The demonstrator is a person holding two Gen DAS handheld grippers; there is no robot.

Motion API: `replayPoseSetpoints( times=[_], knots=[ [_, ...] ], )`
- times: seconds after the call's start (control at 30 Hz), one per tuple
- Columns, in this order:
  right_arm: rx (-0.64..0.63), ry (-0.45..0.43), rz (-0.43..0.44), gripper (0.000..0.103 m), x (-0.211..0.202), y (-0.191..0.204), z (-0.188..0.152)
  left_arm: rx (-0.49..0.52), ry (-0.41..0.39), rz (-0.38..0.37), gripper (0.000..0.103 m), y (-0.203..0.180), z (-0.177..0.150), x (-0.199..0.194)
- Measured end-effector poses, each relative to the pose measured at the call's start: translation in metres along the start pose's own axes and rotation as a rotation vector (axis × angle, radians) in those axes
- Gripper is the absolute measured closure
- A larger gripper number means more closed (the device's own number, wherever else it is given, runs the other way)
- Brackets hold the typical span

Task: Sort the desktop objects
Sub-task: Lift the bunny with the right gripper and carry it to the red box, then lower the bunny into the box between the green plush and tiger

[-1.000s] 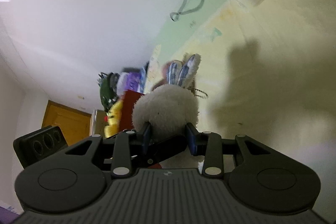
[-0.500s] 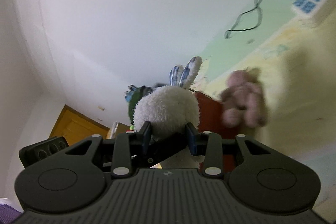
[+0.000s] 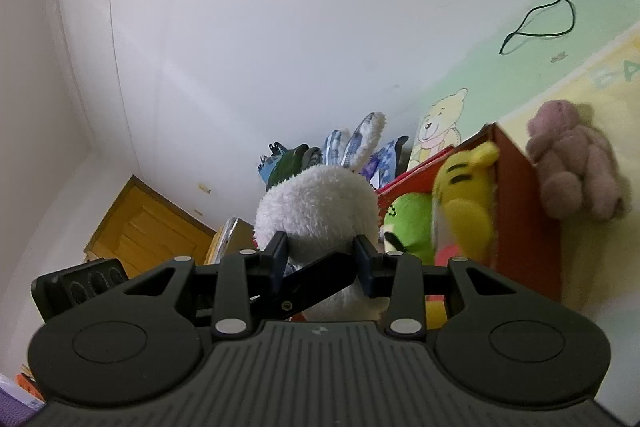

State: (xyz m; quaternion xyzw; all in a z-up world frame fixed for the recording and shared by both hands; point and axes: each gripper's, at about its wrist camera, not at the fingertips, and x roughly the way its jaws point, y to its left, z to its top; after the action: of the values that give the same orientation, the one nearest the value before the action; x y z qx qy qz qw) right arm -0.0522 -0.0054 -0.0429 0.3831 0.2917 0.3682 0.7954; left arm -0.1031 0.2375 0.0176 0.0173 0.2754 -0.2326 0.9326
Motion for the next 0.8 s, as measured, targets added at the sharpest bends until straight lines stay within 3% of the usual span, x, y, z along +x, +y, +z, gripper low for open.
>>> replayPoseSetpoints(
  times=[0.27, 0.43, 0.63, 0.8],
  knots=[
    [-0.051, -0.036, -0.106, 0.065, 0.031, 0.009, -0.02, -0.021, 0.035, -0.041, 0.027, 0.037, -0.015, 0.019],
    [-0.151, -0.052, -0.231, 0.065, 0.044, 0.017, -0.03, -0.002, 0.069, -0.046, 0.026, 0.049, -0.025, 0.034],
    [-0.177, -0.025, -0.363, 0.069, 0.062, 0.008, -0.041, 0.033, 0.127, -0.033, 0.025, 0.053, -0.04, 0.052],
    [-0.171, 0.002, -0.387, 0.07, 0.069, 0.006, -0.042, 0.043, 0.132, -0.035, 0.025, 0.058, -0.044, 0.048]
  ],
)
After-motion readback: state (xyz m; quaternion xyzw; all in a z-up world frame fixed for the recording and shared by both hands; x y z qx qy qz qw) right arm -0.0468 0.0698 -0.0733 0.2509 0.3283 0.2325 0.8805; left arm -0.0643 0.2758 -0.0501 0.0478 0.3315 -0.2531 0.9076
